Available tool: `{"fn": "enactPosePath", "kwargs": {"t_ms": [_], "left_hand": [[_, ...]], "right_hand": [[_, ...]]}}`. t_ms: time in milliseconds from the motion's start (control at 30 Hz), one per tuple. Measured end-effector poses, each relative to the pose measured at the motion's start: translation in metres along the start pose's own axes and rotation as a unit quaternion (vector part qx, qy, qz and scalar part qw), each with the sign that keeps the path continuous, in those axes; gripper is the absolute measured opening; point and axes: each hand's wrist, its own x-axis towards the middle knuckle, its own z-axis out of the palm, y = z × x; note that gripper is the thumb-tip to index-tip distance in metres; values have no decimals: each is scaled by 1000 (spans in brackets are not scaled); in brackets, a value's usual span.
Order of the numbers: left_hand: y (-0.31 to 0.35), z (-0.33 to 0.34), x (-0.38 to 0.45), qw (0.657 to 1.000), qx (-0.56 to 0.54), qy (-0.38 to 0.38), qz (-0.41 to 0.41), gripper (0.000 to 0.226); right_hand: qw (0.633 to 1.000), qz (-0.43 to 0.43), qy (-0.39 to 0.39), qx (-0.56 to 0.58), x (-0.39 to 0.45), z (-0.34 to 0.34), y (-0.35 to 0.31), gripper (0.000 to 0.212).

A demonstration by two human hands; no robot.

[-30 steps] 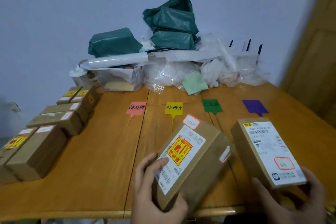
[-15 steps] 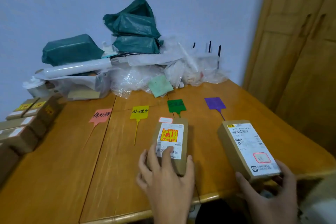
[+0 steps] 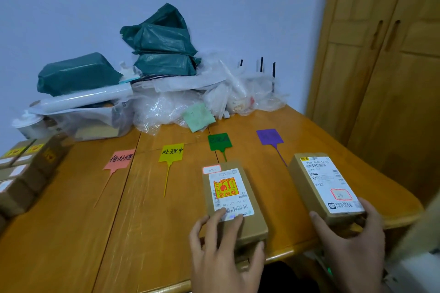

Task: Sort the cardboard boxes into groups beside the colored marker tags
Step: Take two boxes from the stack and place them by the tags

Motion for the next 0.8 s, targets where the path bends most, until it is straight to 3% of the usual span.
{"fn": "enactPosePath", "kwargs": {"t_ms": [133,267,433,600,800], "left_hand": [[-5,-2,2,999,-24,20,18,43],[-11,-4,2,999,-40,29,23,55],[-20,-10,0,995,-99,-9,-3,57],[-18,-8,-2,992,-117,-34,-14,55],[-14,-7,-3,992,-116,-44,-32,55]], "right_hand": [[1000,3,-7,-22,7,-1,-1,96],[998,-19,-22,-48,21,-2,-8,94],[989,-49,-11,-140,50,4,-15,95],[963,-31,-49,-265,63,16,-10,101],[949,-25,-68,-306,58,18,-10,114]]}}
